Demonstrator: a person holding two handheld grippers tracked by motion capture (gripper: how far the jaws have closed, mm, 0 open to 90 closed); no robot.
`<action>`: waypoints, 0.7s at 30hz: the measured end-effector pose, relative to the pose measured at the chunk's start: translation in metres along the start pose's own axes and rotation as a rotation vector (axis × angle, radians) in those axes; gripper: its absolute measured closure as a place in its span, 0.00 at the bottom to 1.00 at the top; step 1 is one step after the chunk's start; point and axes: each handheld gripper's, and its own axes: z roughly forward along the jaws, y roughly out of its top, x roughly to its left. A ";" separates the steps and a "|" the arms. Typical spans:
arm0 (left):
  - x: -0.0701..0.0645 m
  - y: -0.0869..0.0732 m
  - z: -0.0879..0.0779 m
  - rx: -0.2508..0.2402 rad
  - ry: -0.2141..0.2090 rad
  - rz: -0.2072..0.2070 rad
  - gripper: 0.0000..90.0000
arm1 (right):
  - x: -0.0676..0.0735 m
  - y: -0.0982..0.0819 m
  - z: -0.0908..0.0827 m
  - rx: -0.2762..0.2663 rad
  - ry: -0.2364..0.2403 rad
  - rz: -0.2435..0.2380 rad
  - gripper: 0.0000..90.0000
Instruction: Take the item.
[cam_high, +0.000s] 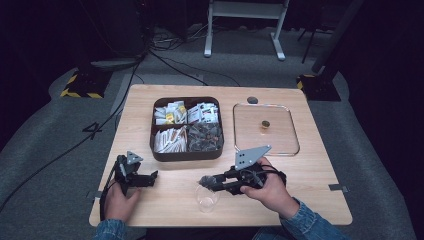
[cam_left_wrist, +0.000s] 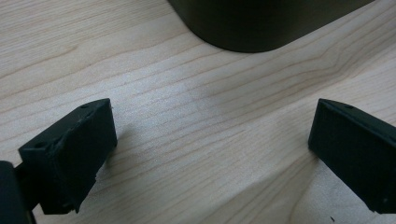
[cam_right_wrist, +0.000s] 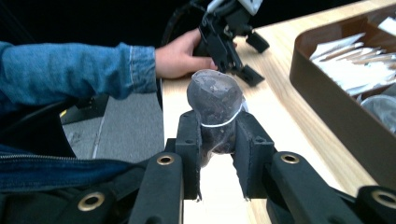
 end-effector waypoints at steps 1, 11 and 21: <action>0.000 0.000 0.000 0.000 0.000 0.000 0.02 | 0.000 0.000 0.000 0.000 0.000 0.000 0.82; 0.000 0.000 0.000 0.000 0.000 0.000 0.02 | 0.000 -0.010 0.014 0.082 0.007 0.010 0.81; 0.000 0.000 0.000 0.000 0.000 0.000 0.02 | 0.001 -0.013 0.021 0.100 0.009 -0.018 0.61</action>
